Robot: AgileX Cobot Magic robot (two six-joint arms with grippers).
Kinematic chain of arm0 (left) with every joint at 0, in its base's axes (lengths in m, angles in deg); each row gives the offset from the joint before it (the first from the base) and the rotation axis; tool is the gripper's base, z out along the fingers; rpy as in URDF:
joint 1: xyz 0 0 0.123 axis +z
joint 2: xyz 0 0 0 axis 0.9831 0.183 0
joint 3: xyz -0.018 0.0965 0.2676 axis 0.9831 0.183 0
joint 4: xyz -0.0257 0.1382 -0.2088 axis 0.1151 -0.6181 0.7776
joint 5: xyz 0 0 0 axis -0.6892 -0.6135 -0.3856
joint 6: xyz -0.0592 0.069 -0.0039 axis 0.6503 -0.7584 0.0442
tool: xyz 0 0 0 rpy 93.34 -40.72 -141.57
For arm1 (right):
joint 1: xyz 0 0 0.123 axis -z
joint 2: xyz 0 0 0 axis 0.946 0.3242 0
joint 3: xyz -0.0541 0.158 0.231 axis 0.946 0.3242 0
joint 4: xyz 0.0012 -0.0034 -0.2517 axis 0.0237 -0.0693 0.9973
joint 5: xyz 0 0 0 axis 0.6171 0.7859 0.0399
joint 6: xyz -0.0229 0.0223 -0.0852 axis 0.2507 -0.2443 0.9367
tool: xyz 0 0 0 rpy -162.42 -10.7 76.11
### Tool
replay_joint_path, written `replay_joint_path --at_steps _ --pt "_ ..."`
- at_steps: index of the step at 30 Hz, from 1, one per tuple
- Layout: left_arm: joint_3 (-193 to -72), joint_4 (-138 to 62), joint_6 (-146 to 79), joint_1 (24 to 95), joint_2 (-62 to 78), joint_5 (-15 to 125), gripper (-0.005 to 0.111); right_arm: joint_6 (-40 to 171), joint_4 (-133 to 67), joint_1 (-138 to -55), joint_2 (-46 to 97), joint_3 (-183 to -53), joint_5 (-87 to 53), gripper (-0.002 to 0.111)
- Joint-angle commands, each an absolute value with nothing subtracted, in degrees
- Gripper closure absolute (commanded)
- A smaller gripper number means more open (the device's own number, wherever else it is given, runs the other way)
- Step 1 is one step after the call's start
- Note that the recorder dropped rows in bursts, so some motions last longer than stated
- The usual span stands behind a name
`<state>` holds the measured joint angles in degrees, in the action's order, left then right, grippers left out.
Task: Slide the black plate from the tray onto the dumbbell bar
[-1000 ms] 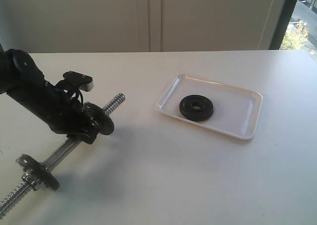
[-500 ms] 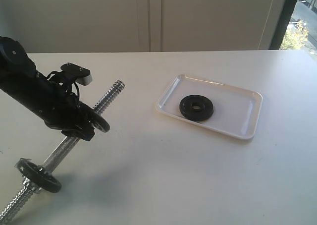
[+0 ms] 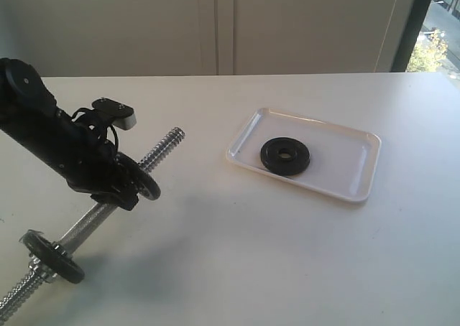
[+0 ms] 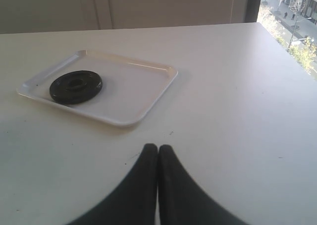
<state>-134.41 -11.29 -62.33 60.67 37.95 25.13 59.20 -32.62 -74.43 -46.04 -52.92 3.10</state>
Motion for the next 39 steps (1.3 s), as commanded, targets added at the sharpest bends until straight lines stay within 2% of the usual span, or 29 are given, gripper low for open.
replay_joint_path --at_steps 1,31,34,39 --pt "-135.30 -8.27 -62.66 60.36 36.28 23.98 0.107 59.16 -32.13 -73.96 -46.34 -52.85 2.27 0.108" --pt "-135.30 -3.84 -70.06 60.36 36.28 22.08 0.107 59.28 -32.01 -79.22 -46.34 -52.85 2.05 0.108" --pt "-135.30 -3.84 -70.06 60.36 36.28 22.18 0.107 58.58 -33.75 -79.22 -46.34 -52.85 -3.86 0.108" --pt "-135.30 -3.84 -70.06 60.36 36.28 22.18 0.107 52.98 -43.73 -79.22 -46.34 -52.85 -25.26 0.108"
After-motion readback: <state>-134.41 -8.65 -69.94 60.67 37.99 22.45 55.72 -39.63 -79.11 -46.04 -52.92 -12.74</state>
